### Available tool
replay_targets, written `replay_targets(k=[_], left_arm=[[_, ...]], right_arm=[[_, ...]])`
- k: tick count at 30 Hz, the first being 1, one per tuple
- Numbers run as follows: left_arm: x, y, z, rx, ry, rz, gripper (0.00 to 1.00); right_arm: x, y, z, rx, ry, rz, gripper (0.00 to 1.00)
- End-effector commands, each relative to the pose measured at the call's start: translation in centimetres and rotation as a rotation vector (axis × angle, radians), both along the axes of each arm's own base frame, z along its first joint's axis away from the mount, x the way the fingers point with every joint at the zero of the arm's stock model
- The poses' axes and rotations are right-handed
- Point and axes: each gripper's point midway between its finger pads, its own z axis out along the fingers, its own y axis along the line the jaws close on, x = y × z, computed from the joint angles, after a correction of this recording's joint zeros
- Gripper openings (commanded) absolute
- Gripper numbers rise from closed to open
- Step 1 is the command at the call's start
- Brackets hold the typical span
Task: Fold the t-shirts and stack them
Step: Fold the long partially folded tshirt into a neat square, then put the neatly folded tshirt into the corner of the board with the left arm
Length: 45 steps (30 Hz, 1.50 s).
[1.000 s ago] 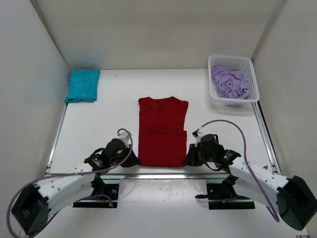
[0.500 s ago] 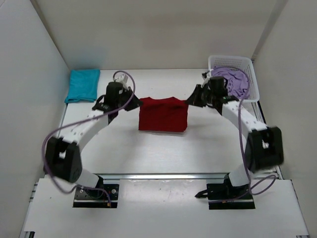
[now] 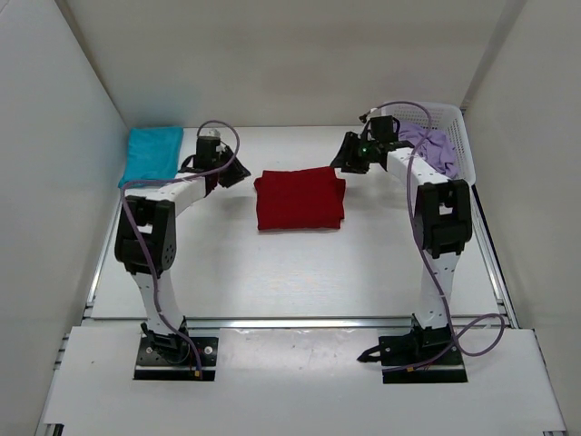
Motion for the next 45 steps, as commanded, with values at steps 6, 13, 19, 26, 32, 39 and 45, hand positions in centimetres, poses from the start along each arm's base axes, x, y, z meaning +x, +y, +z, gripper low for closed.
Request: replay_targets(k=[6, 13, 19, 26, 32, 39, 45], left_arm=[[-4.2, -8.4, 7.8, -0.051, -0.256, -0.199, 0.39], [-10.7, -8.7, -2.6, -0.046, -0.054, -0.228, 0.34], [-14.3, -7.5, -5.4, -0.093, -0.015, -0.204, 0.35], [-16.0, -5.2, -3.5, -0.102, -0.049, -0.198, 0.44], [-14.0, -2.0, -0.5, -0.061, -0.134, -0.093, 0.69], [-9.8, -3.1, -4.7, -0.004, -0.024, -0.12, 0.94], [-6.8, -6.8, -8.3, 0.017, 0.064, -0.202, 0.6]], right_arm=[[-7.2, 2.6, 2.3, 0.034, -0.101, 0.037, 0.1], [-12.3, 2.0, -4.7, 0.066, 0.015, 0.054, 0.0], [-15.2, -0.7, -9.2, 0.062, 0.098, -0.004, 0.0], [-15.8, -0.3, -7.4, 0.092, 0.067, 0.028, 0.01], [-16.9, 0.5, -3.5, 0.174, -0.013, 0.052, 0.31], [-18.8, 1.9, 0.3, 0.196, -0.115, 0.103, 0.5], [-20.9, 2.4, 2.2, 0.211, -0.17, 0.129, 0.51]])
